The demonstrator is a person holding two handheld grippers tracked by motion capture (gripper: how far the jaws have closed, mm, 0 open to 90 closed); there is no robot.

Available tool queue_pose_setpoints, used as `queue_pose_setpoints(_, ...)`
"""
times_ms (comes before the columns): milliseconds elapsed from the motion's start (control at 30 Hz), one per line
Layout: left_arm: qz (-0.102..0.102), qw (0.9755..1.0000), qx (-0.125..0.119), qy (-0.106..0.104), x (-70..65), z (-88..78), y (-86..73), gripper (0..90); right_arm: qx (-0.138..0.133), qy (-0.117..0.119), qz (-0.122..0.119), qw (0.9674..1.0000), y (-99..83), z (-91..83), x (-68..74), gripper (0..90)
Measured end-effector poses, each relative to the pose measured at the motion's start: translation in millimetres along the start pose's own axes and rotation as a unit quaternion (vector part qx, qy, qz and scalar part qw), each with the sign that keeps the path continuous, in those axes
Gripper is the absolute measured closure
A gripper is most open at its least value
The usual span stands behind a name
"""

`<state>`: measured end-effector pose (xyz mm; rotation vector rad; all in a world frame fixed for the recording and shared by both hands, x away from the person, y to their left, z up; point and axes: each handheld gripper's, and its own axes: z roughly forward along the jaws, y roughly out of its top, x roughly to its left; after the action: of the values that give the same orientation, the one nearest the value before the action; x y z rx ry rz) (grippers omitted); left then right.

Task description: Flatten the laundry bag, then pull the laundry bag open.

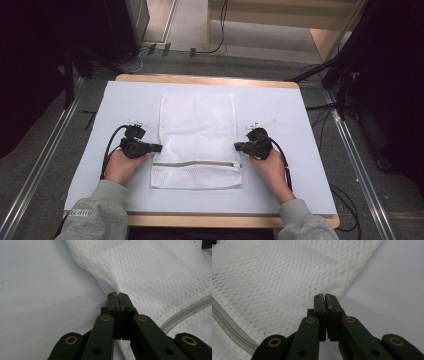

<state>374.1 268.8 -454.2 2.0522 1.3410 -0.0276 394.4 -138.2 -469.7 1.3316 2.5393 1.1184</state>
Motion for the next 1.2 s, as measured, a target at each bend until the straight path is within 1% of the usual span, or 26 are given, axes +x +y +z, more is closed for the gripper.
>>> queue_pose_setpoints(67,0.000,1.0000,-0.002,0.003,0.0,0.0,0.3,90.0,0.000,0.000,0.001,1.0000,0.4,0.4,0.9,89.8)
queue_pose_setpoints(133,0.004,1.0000,-0.003,0.007,-0.4,0.6,0.9,90.0,0.000,-0.003,-0.004,1.0000,0.6,0.9,2.6,89.2)
queue_pose_setpoints(167,0.008,0.9999,-0.003,0.009,-0.9,0.8,1.2,89.9,0.001,-0.002,-0.003,1.0000,0.4,0.5,2.7,86.9)
queue_pose_setpoints(200,0.008,0.9999,-0.003,0.009,-0.9,0.8,1.2,89.6,0.001,-0.002,-0.003,1.0000,0.4,0.5,2.7,86.9)
queue_pose_setpoints(267,0.013,0.9998,-0.009,0.011,-1.1,-0.8,1.3,85.0,-0.004,0.002,-0.003,1.0000,0.1,-3.3,3.4,79.1)
queue_pose_setpoints(333,0.013,0.9998,-0.015,0.005,-2.0,-3.9,1.4,79.8,-0.016,0.007,-0.004,0.9998,-0.4,-8.5,5.7,74.7)
queue_pose_setpoints(400,0.020,0.9996,-0.019,-0.002,-3.7,-7.2,1.8,73.1,-0.019,0.012,-0.012,0.9997,-2.4,-14.8,8.4,72.7)
queue_pose_setpoints(467,0.022,0.9995,-0.022,-0.006,-6.7,-9.4,2.4,69.4,-0.021,0.015,-0.016,0.9995,-4.9,-19.3,10.4,71.6)
queue_pose_setpoints(533,0.029,0.9993,-0.022,-0.009,-11.0,-10.6,2.5,65.4,-0.024,0.017,-0.018,0.9994,-8.1,-23.9,12.1,71.3)
queue_pose_setpoints(600,0.039,0.9990,-0.022,-0.010,-15.0,-11.4,2.8,63.2,-0.026,0.021,-0.018,0.9993,-10.8,-28.0,13.5,71.5)
queue_pose_setpoints(700,0.046,0.9986,-0.022,-0.016,-21.4,-11.2,4.7,58.6,-0.026,0.027,-0.020,0.9991,-14.7,-32.5,14.7,74.2)
queue_pose_setpoints(767,0.054,0.9981,-0.022,-0.020,-25.7,-10.1,6.8,56.2,-0.021,0.029,-0.020,0.9992,-17.9,-34.8,16.1,77.4)
queue_pose_setpoints(800,0.054,0.9981,-0.022,-0.020,-25.7,-10.1,6.8,55.4,-0.017,0.030,-0.020,0.9992,-19.4,-35.6,16.6,79.0)
queue_pose_setpoints(833,0.058,0.9976,-0.022,-0.029,-30.2,-8.5,9.1,54.5,-0.014,0.029,-0.019,0.9993,-21.0,-36.4,17.5,80.7)
queue_pose_setpoints(967,0.073,0.9964,-0.021,-0.037,-39.7,-6.5,11.8,50.8,-0.001,0.031,-0.018,0.9994,-26.6,-38.3,21.5,85.8)
queue_pose_setpoints(1067,0.085,0.9952,-0.024,-0.044,-46.6,-6.2,13.7,49.1,0.012,0.037,-0.014,0.9991,-30.4,-37.8,25.1,89.9)
queue_pose_setpoints(1100,0.087,0.9949,-0.026,-0.044,-49.3,-5.9,14.5,48.7,0.016,0.039,-0.017,0.9990,-31.6,-37.4,25.9,90.0)
queue_pose_setpoints(1167,0.094,0.9940,-0.028,-0.047,-53.9,-4.8,16.5,47.8,0.022,0.041,-0.015,0.9988,-34.1,-36.5,28.8,90.0)
queue_pose_setpoints(1200,0.101,0.9934,-0.027,-0.048,-55.9,-4.3,17.5,47.5,0.023,0.043,-0.015,0.9987,-35.0,-36.2,30.0,90.0)
